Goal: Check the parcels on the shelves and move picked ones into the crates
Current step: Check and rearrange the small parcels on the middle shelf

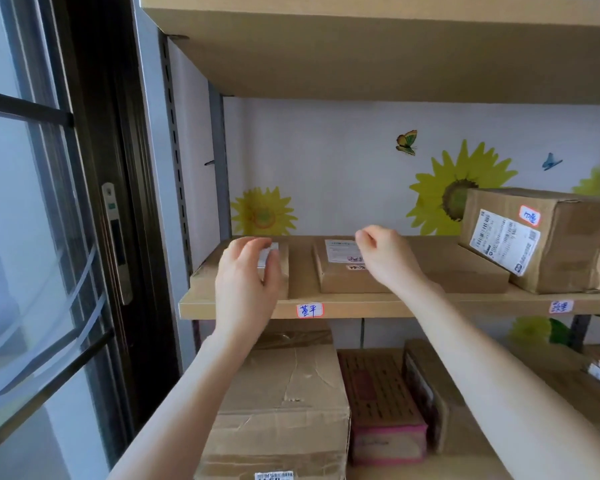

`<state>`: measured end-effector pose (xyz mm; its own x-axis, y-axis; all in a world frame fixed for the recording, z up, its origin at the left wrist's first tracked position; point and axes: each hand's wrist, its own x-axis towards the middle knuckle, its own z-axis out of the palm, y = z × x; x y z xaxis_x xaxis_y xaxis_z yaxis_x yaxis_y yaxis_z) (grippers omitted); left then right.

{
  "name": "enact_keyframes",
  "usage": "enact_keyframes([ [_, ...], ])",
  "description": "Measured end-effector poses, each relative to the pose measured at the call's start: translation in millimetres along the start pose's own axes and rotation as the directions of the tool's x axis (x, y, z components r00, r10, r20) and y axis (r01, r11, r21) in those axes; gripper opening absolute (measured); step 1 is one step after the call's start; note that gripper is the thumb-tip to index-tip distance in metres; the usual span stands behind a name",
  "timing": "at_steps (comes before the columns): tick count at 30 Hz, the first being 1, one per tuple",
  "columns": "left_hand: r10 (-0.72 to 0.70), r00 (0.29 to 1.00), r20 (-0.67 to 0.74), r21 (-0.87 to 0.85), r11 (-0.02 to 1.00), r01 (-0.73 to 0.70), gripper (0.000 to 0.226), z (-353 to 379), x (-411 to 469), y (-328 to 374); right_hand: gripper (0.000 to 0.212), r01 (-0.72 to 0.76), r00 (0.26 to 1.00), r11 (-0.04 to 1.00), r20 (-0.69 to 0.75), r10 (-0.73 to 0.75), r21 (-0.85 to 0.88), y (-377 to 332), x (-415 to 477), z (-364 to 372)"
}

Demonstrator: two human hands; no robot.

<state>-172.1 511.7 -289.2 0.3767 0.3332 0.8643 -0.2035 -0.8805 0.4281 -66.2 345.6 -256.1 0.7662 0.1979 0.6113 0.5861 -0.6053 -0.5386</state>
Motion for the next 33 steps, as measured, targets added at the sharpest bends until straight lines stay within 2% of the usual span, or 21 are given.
enact_keyframes([
  [3, -0.014, 0.967, 0.253, 0.206, 0.978, -0.04, 0.039, 30.7, 8.6, 22.8, 0.038, -0.148, 0.988, 0.973, 0.01, 0.152, -0.179, 34.3, -9.1, -29.0],
  [5, -0.048, 0.921, 0.386, 0.364, 0.926, -0.104, 0.05, 47.9, 15.7, 32.5, 0.041, -0.184, 0.975, 0.939, 0.067, 0.212, -0.29, 46.4, -17.8, -34.5],
  [9, -0.21, 0.802, 0.56, 0.485, 0.867, -0.112, 0.051, 71.8, 25.1, 39.9, 0.045, -0.068, 0.983, 0.894, 0.122, 0.135, -0.442, 57.1, -21.7, -31.9],
  [12, -0.232, 0.789, 0.569, 0.462, 0.884, -0.073, 0.046, 76.1, 26.5, 38.6, 0.044, -0.003, 0.981, 0.869, 0.169, 0.099, -0.494, 61.7, -18.6, -32.5],
  [15, -0.215, 0.823, 0.527, 0.403, 0.915, -0.019, 0.042, 73.1, 22.3, 38.5, 0.041, 0.037, 0.984, 0.915, 0.177, 0.037, -0.402, 61.5, -20.8, -27.8],
  [18, -0.207, 0.855, 0.476, 0.389, 0.921, 0.007, 0.039, 69.1, 15.9, 42.0, 0.039, 0.085, 0.986, 0.92, 0.166, -0.023, -0.381, 56.7, -26.1, -23.5],
  [21, -0.227, 0.853, 0.469, 0.403, 0.915, 0.022, 0.038, 67.4, 13.7, 44.5, 0.039, 0.096, 0.974, 0.939, 0.224, -0.021, -0.331, 56.9, -26.9, -28.7],
  [24, -0.248, 0.84, 0.482, 0.435, 0.9, 0.016, 0.037, 67.5, 13.9, 44.1, 0.049, 0.092, 0.963, 0.958, 0.27, -0.016, -0.271, 60.8, -27.3, -35.4],
  [28, -0.245, 0.857, 0.453, 0.419, 0.907, 0.038, 0.038, 64.5, 8.0, 41.0, 0.056, 0.117, 0.977, 0.982, 0.197, -0.086, -0.149, 65.8, -32.1, -39.9],
  [30, -0.228, 0.887, 0.402, 0.373, 0.925, 0.068, 0.035, 61.7, 0.9, 41.1, 0.055, 0.092, 0.985, 0.996, 0.143, -0.093, 0.015, 69.4, -33.6, -44.7],
  [31, -0.216, 0.908, 0.36, 0.326, 0.941, 0.095, 0.032, 61.0, -3.1, 42.7, 0.054, 0.068, 0.989, 0.985, 0.118, -0.087, 0.157, 70.2, -35.2, -47.0],
  [33, -0.21, 0.947, 0.243, 0.147, 0.973, 0.178, 0.026, 60.8, -11.1, 50.2, 0.05, 0.022, 0.997, 0.887, 0.054, -0.052, 0.462, 67.5, -40.4, -49.3],
])
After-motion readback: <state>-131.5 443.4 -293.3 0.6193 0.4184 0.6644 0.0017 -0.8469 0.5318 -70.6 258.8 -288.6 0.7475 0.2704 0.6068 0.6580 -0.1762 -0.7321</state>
